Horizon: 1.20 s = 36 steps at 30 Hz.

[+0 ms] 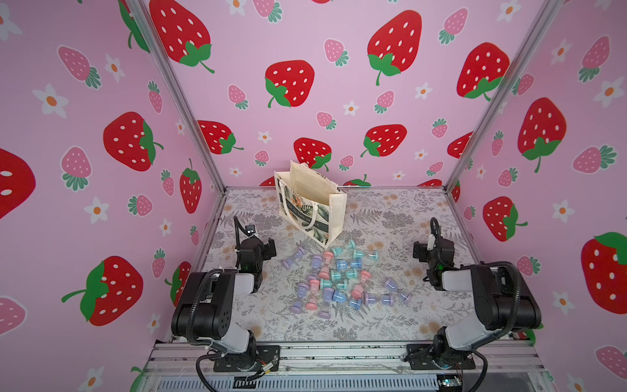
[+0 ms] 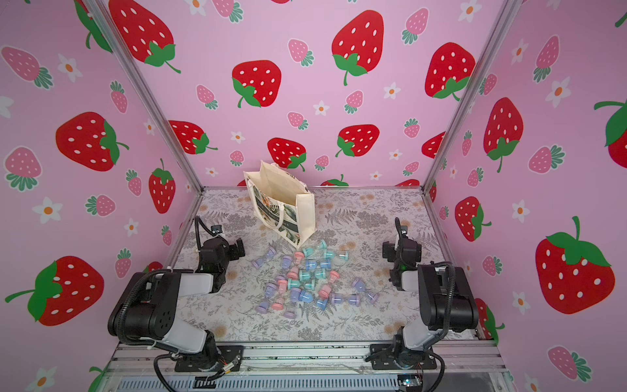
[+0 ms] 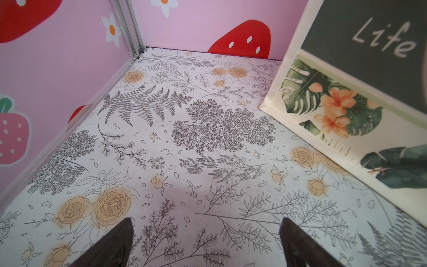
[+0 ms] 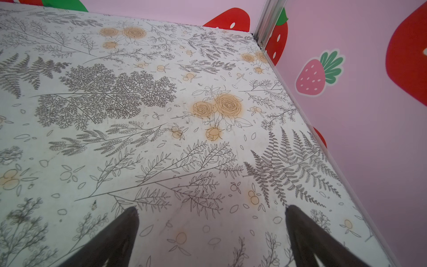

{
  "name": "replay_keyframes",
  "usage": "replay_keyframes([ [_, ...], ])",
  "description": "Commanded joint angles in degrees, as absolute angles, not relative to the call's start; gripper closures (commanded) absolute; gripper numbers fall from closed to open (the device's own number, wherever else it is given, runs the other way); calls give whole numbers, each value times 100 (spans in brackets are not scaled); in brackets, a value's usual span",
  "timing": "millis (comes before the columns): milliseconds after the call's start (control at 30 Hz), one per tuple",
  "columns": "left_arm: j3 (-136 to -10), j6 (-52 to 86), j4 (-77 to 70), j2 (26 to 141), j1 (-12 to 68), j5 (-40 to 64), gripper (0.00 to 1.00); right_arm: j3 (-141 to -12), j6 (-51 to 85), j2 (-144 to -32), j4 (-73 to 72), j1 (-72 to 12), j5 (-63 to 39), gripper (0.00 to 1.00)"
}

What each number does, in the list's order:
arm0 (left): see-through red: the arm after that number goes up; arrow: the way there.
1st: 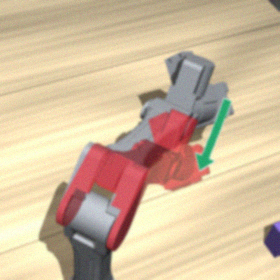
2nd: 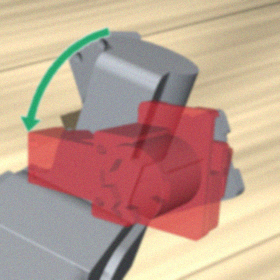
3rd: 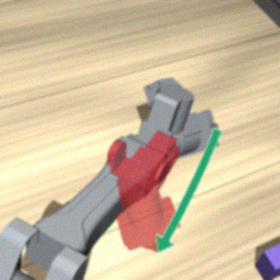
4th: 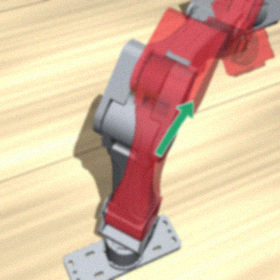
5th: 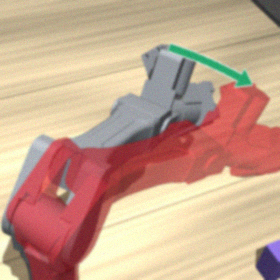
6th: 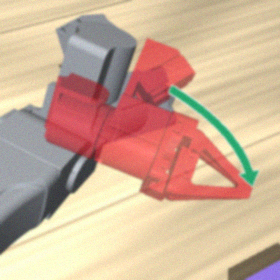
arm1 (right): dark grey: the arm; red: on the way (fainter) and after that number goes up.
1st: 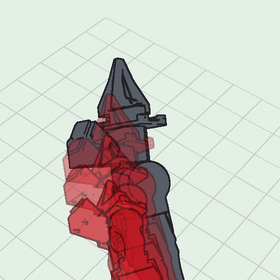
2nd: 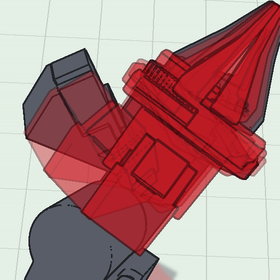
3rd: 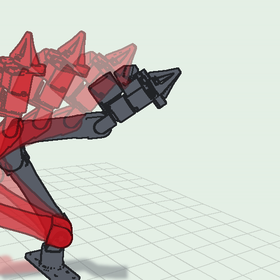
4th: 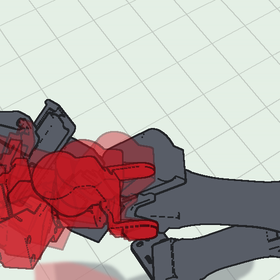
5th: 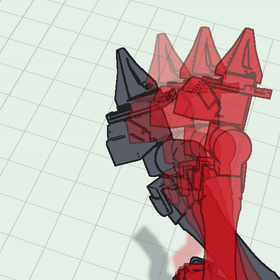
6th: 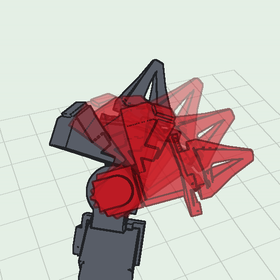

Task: Put the hourglass into the canvas bag
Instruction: Pick up the hourglass from the center of the board.

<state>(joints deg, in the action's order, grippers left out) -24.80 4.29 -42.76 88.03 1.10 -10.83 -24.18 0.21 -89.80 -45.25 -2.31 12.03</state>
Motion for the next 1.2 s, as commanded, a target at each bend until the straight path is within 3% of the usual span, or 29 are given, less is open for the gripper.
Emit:
replay_keyframes([
  [0, -2724, 292, -3817, 8463, 93, -875, 1, -2382, 18, -8524, -4553, -242, 1323, 1],
  [200, -2801, 492, -2864, 7584, 88, -772, 1, -2609, 152, -7586, -3380, -239, 1359, 1],
  [367, -2891, 1289, -2151, 6816, 88, -541, 1, -2838, 1014, -6833, -2558, -219, 1173, 1],
  [500, -3343, 2451, -1086, 6473, 66, -632, 1, -3209, 2821, -6436, -1056, -204, 1787, 1],
  [567, -3498, 2751, -769, 6452, 64, -435, 1, -3157, 3451, -6372, -738, -142, 1609, 1],
  [800, -3730, 2760, -273, 6395, 98, 300, 1, -3591, 3406, -6479, 34, -299, 622, 1],
  [1167, -4087, 2707, 1779, 5574, 1138, -447, 1, -4410, 2913, -6952, 1247, -1848, 9, 1],
])
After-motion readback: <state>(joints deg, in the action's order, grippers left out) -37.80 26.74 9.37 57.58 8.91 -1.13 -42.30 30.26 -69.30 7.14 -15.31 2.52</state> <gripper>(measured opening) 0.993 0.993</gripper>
